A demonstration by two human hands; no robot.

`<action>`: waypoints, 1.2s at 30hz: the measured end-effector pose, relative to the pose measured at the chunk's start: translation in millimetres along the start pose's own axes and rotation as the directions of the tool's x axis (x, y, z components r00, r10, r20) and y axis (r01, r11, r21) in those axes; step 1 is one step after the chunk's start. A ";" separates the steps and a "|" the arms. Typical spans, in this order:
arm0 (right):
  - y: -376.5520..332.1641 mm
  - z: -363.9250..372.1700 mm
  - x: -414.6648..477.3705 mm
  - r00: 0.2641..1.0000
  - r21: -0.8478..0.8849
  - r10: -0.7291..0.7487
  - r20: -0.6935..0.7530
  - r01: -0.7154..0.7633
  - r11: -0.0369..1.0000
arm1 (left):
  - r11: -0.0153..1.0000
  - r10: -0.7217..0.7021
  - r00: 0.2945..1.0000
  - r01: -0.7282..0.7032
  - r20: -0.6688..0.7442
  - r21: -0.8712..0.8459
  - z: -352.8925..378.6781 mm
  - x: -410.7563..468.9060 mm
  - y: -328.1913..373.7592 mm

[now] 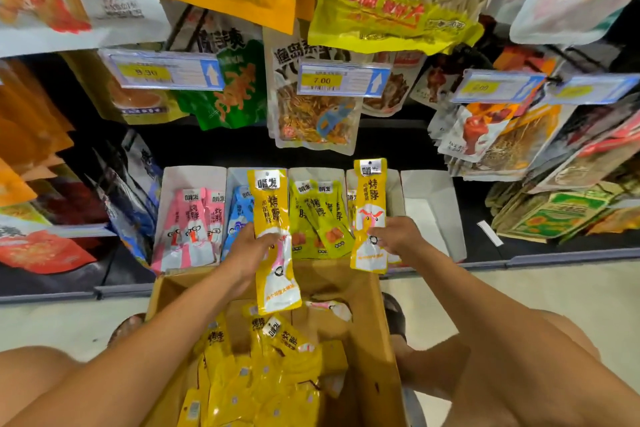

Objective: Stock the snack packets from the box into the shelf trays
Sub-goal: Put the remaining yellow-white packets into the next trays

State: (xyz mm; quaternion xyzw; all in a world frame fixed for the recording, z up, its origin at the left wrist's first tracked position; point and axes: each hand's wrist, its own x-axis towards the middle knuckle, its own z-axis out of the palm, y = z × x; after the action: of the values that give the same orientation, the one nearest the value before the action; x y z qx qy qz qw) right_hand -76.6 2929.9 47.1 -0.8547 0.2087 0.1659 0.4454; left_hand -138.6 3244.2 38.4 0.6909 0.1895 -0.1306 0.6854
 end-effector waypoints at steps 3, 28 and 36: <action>7.3 -8.9 29.3 0.999 -0.187 -0.004 -0.036 -0.002 0.982 | 0.999 -0.028 0.999 0.029 0.020 -0.019 7.6 4.8 -4.5; 64.9 67.2 147.7 0.976 -0.119 0.206 0.067 -0.197 0.973 | 0.997 -0.048 0.998 0.046 -0.037 -0.059 -7.0 26.7 -19.6; 36.4 52.6 111.1 0.994 -0.164 0.081 0.077 -0.068 0.984 | 0.999 -0.022 0.999 0.020 -0.035 -0.049 -7.0 22.4 -12.7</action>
State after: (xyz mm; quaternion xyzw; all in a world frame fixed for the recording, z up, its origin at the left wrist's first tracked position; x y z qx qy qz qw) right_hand -4.8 2931.5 -59.1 -0.8718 0.2077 0.2343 0.3767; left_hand -124.8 3253.0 17.4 0.6742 0.2121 -0.1207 0.6971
